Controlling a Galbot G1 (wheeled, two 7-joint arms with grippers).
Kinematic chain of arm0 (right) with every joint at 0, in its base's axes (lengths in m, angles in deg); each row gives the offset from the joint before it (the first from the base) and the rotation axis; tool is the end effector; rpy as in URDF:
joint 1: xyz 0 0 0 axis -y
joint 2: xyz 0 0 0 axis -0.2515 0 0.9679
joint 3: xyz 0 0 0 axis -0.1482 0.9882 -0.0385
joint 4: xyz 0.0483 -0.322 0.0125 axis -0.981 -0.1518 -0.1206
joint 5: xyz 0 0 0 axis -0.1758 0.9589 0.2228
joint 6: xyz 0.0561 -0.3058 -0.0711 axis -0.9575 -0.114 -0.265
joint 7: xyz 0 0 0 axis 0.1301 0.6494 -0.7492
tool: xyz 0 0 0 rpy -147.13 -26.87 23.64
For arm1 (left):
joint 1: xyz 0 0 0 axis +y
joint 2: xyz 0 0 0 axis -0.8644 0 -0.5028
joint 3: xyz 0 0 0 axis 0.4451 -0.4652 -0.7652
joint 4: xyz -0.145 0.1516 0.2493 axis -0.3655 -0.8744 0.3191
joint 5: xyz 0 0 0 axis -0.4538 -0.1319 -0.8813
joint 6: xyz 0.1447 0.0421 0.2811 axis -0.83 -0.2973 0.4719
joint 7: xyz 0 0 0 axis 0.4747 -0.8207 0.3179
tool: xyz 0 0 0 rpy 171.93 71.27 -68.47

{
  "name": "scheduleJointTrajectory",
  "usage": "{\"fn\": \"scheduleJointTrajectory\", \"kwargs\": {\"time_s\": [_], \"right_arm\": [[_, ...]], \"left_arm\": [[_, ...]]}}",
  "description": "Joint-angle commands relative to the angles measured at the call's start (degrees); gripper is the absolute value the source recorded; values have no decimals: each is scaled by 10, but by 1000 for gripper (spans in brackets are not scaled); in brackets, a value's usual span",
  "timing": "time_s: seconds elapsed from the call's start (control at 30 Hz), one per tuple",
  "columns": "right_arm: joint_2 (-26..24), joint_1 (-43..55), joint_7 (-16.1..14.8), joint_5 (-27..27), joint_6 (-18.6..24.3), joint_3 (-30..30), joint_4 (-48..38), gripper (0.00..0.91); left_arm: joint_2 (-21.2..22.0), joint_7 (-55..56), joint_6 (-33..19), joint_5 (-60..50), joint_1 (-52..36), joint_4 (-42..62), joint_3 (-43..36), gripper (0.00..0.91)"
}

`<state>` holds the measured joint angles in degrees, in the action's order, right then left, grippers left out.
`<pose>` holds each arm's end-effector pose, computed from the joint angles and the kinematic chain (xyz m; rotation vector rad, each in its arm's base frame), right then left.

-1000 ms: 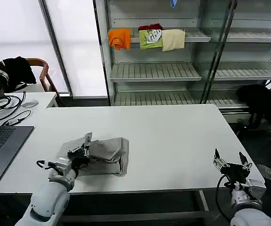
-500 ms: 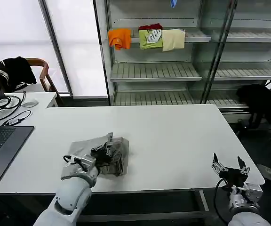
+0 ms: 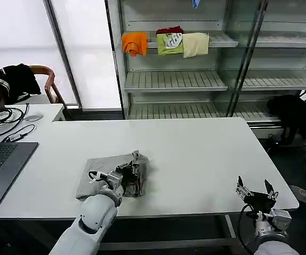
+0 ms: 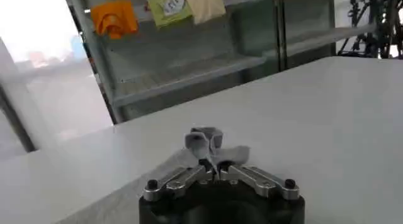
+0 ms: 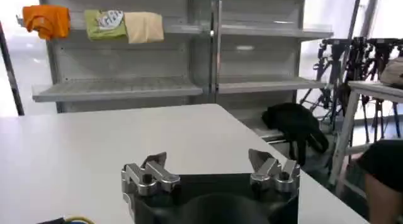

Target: Fold and organize the clothes.

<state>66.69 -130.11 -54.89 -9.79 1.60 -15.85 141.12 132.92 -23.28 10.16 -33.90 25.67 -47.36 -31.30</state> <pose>0.1766 -0.0711 -0.2229 -0.3378 -2.8960 0.0144 0.3050 -0.0300 -0.2446 -0.4543 -2.7573 -0.3495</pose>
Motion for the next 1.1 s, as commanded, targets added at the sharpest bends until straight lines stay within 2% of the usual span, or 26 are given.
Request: {"fn": "scheduleJointTrajectory", "kwargs": {"time_s": [0.03, 0.2, 0.3, 0.43, 0.53, 0.63, 0.77, 0.87, 0.97, 1.1], "right_arm": [[3, 0, -1, 11, 4, 12, -6, 907], [1, 7, 1, 10, 2, 11, -5, 907], [-4, 14, 2, 9, -2, 9, -3, 907], [-10, 30, 5, 5, -9, 12, -5, 907], [-14, 39, 5, 4, -9, 20, -8, 907], [-26, 52, 4, -6, -11, 32, -11, 907], [-39, 81, 10, -23, -18, 58, -20, 907], [-43, 102, 14, -33, -25, 76, -27, 907], [-44, 119, 18, -40, -29, 90, -36, 907], [-45, 132, 20, -39, -30, 105, -47, 907]], "left_arm": [[23, 1, -5, 25, -12, 24, -13, 907], [35, 4, -6, 97, 10, -11, -20, 907], [38, 16, 1, 180, 24, -71, -26, 907], [38, 37, 1, 227, 31, -119, -14, 907], [24, 54, 1, 228, 33, -132, 17, 907], [-14, 84, 1, 235, 46, -150, 77, 907], [-68, 95, 2, 215, 102, -171, 164, 907], [-90, 89, 2, 192, 149, -185, 213, 907], [-98, 74, 2, 141, 183, -181, 249, 907], [-99, 70, 2, 137, 210, -167, 276, 907]]}}
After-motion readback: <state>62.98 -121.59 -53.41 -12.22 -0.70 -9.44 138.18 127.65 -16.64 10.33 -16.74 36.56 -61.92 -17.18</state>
